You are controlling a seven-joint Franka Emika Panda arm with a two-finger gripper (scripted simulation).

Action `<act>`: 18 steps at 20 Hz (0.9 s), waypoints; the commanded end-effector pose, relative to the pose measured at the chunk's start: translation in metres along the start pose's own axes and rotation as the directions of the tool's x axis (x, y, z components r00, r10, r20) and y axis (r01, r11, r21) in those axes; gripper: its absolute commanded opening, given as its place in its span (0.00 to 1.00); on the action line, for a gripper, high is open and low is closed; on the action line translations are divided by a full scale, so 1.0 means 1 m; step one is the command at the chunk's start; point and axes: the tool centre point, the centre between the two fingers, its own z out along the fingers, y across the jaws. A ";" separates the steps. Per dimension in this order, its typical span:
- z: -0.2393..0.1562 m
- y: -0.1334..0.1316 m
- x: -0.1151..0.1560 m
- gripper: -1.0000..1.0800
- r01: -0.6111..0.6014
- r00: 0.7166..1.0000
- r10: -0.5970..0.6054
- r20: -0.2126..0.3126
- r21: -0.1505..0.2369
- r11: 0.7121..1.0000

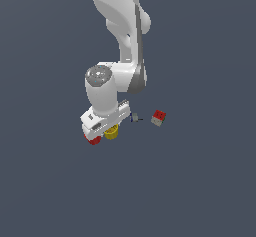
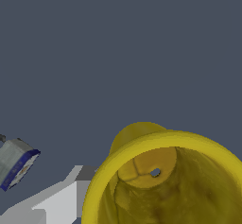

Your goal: Pick up a designated object from a clutter of objects.

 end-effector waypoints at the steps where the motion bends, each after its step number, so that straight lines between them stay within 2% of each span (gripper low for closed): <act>1: -0.024 -0.002 0.000 0.00 0.000 1.000 0.000 -0.001 -0.002 1.000; 18: -0.212 -0.021 -0.003 0.00 0.001 1.000 -0.001 -0.001 -0.001 1.000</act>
